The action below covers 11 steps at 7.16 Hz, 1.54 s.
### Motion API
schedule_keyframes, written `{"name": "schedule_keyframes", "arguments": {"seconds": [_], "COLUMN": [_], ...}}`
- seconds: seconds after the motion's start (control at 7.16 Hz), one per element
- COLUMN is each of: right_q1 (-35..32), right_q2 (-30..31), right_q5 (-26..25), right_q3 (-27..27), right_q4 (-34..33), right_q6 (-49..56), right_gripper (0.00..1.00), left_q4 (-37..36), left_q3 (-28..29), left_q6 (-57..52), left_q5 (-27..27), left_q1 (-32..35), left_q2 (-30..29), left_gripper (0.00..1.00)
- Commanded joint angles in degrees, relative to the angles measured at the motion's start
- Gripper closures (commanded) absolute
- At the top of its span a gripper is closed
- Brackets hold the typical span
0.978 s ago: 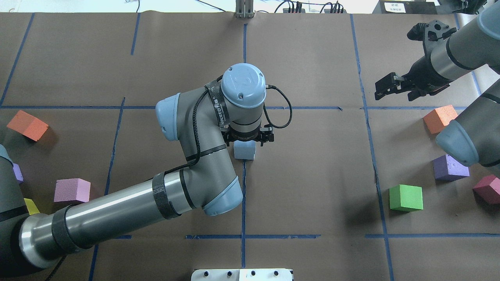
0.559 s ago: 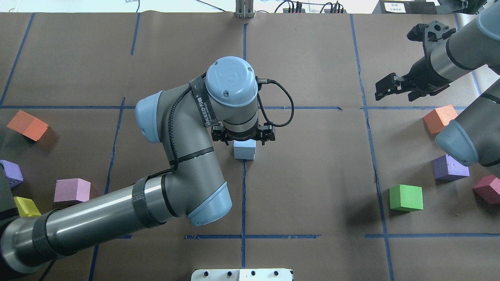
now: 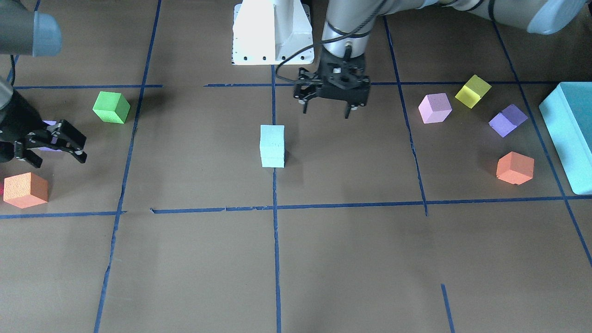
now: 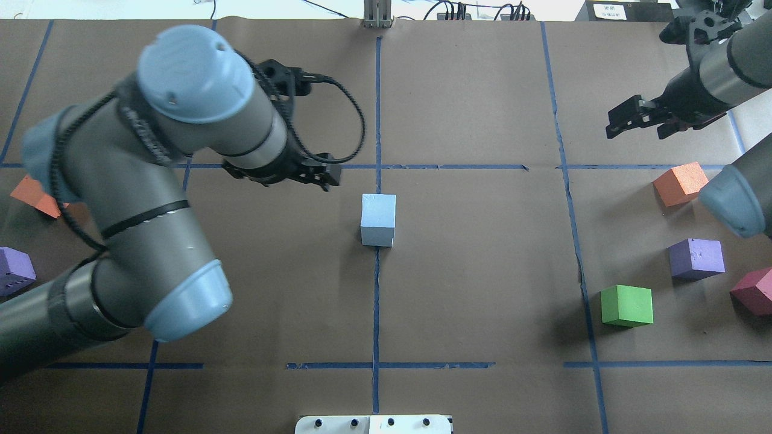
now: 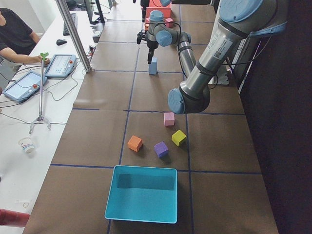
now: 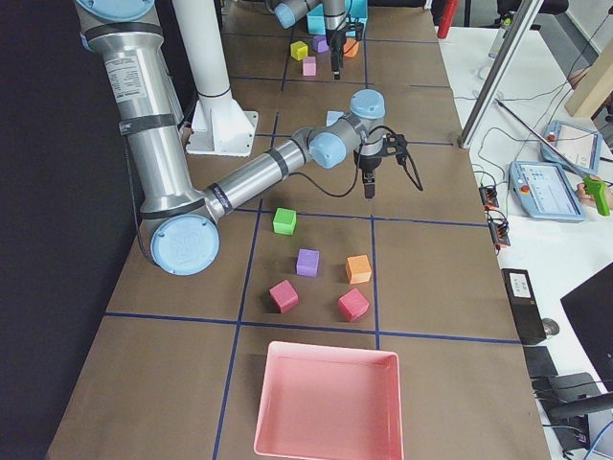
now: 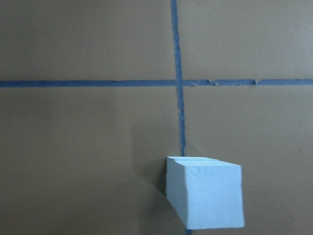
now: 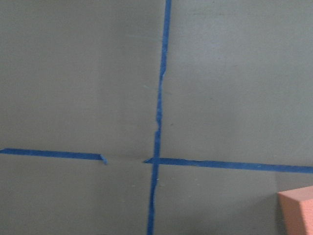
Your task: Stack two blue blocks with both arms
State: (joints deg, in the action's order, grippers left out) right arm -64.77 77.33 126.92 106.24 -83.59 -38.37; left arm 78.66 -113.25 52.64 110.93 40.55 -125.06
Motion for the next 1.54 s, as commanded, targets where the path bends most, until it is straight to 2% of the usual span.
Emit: {"name": "schedule_keyframes", "arguments": {"seconds": [0.0,0.14,0.28,0.42,0.56,0.7,1.12,1.4], "right_q1": [-10.8,-15.0,-18.3,-19.9,-20.7,-20.7,-20.4,-20.4], "right_q2": [3.7,4.6,5.0,5.2,6.2,6.9,6.4,6.5], "right_q5": [6.1,9.2,12.0,12.5,12.1,11.6,12.3,11.7], "right_q3": [-8.8,-13.9,-16.7,-17.3,-17.3,-17.3,-16.3,-16.3], "right_q4": [-0.3,-0.3,-1.0,-3.5,-4.4,-3.9,-4.2,-3.8], "right_q6": [19.6,27.7,32.5,36.4,39.1,39.3,39.1,39.1], "right_gripper": [0.00,0.00,0.00,0.00,0.00,0.00,0.00,0.00], "left_q4": [0.2,0.3,-0.1,0.3,0.4,1.7,1.6,1.8], "left_q3": [-3.2,-2.6,0.5,10.0,18.7,21.0,17.5,18.2], "left_q6": [-24.2,-36.3,-48.1,-61.5,-68.8,-67.5,-60.8,-60.4], "left_q5": [9.1,13.1,15.1,22.4,26.2,26.0,26.0,26.2], "left_q1": [12.9,20.1,28.7,38.0,44.0,44.6,45.7,45.4], "left_q2": [15.3,21.7,25.1,25.4,24.3,25.1,27.2,27.8], "left_gripper": [0.00,0.00,0.00,0.00,0.00,0.00,0.00,0.00]}}
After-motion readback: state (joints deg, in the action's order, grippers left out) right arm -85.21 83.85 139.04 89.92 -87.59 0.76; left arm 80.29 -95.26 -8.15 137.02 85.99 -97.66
